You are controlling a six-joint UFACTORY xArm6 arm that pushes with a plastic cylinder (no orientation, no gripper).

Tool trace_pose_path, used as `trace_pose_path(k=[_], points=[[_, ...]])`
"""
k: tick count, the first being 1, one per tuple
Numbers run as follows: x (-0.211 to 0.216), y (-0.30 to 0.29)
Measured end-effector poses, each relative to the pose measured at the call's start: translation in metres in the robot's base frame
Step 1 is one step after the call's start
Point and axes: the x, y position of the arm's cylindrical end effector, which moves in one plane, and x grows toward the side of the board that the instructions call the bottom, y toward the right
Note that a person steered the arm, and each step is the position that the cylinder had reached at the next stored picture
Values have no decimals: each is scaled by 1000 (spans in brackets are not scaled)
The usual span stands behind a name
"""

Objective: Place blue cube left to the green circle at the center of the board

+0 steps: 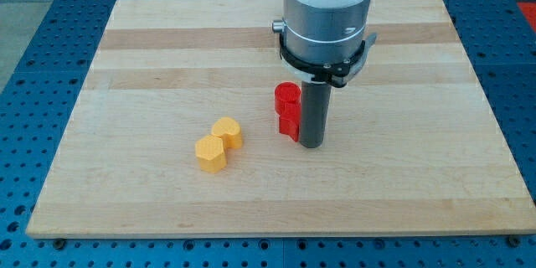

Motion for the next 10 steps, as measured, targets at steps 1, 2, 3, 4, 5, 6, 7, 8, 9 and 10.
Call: trace_pose_path(k=[1,2,3,4,5,6,7,8,9,10], points=[[0,1],[-5,26],[-27,45],[-54,56],[-89,61],[-127,61],[-167,61],[-202,60],[-223,43],[-232,13]])
